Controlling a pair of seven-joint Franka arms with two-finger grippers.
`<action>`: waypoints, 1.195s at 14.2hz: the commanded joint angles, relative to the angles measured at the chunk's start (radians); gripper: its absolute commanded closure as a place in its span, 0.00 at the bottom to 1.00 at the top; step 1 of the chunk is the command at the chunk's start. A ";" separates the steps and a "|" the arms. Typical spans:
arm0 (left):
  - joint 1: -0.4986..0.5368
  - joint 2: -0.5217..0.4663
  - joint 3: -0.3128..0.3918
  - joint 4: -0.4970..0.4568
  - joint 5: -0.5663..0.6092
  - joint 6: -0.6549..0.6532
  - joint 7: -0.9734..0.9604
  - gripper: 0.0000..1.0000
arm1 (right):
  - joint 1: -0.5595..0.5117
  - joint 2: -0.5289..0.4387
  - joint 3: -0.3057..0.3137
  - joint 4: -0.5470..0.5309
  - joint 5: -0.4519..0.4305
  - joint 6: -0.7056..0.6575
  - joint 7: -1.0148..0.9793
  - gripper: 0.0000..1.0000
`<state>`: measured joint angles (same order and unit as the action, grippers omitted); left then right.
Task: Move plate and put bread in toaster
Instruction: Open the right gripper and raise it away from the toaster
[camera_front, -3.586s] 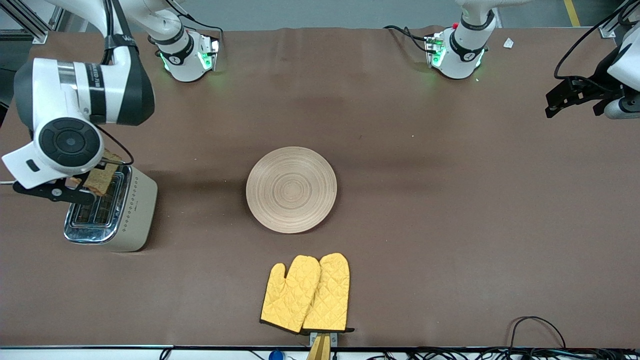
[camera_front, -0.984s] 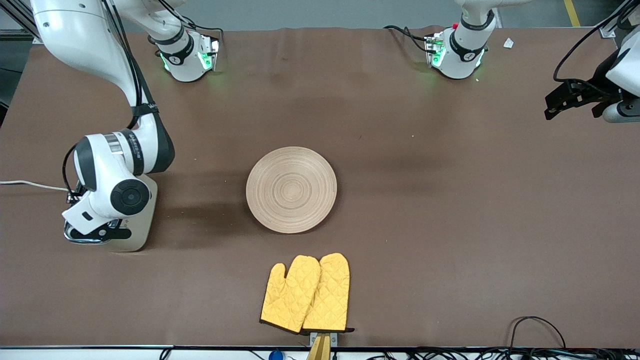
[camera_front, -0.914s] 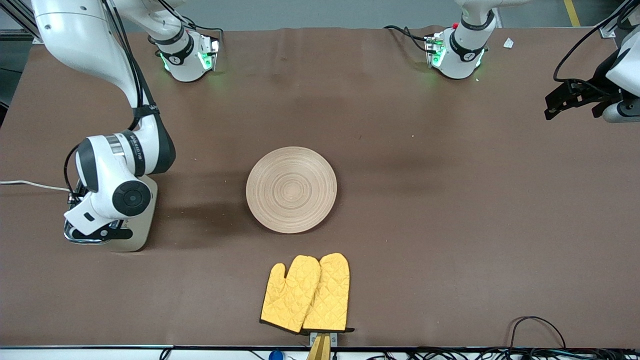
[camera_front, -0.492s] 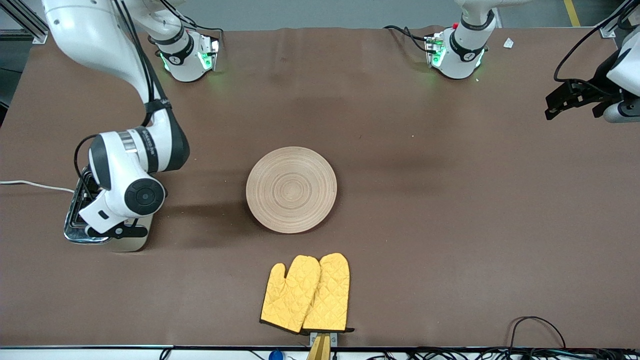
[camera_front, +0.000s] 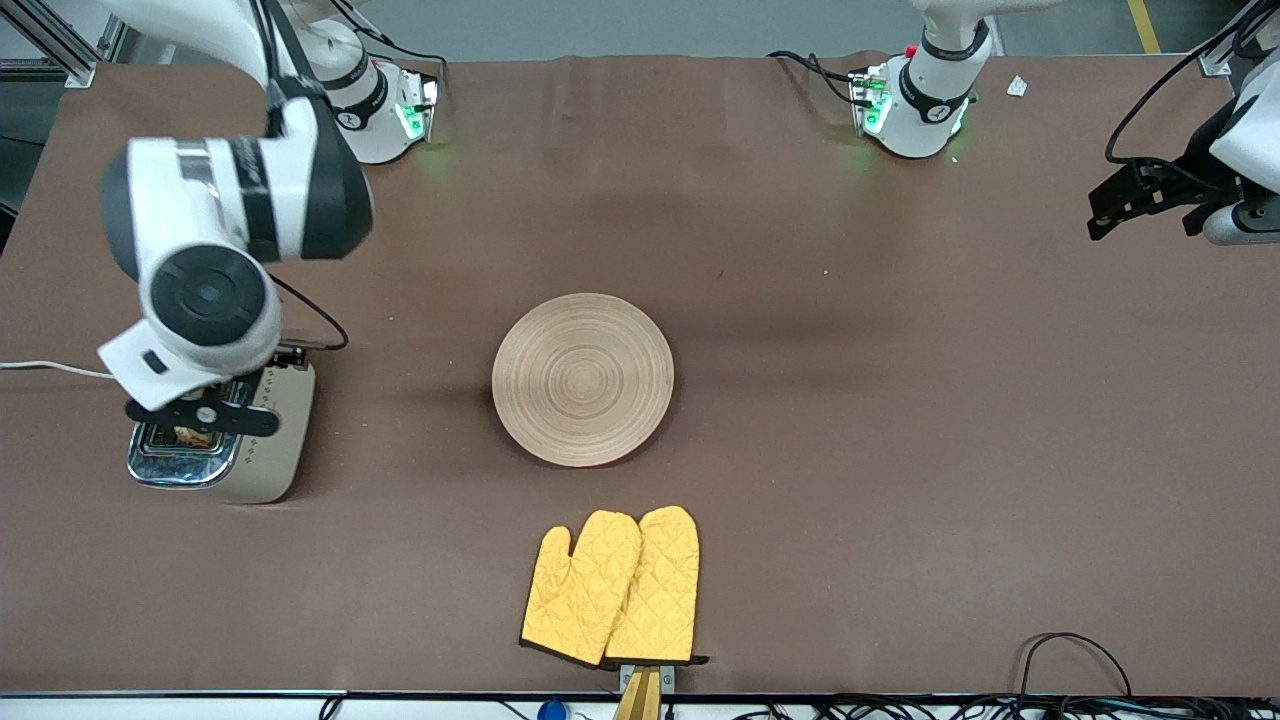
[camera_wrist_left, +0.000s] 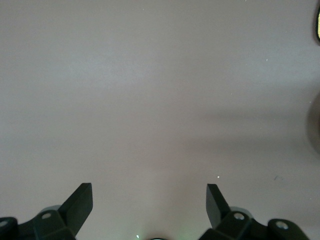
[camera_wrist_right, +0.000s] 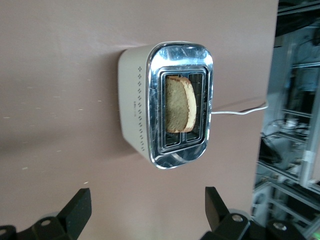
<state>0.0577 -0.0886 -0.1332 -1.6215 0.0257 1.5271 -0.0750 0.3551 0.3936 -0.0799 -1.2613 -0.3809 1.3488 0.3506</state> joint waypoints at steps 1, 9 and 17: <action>-0.004 0.027 -0.003 0.046 0.014 -0.011 0.006 0.00 | -0.019 -0.111 0.002 -0.023 0.083 -0.002 0.011 0.00; -0.006 0.026 -0.034 0.045 0.019 -0.013 0.014 0.00 | -0.229 -0.242 0.003 -0.026 0.327 0.000 -0.086 0.00; 0.001 0.026 -0.032 0.045 0.020 -0.013 0.012 0.00 | -0.370 -0.275 0.011 -0.082 0.412 0.025 -0.311 0.00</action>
<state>0.0539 -0.0727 -0.1636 -1.6023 0.0257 1.5273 -0.0713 0.0012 0.1733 -0.0887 -1.2725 0.0040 1.3455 0.0588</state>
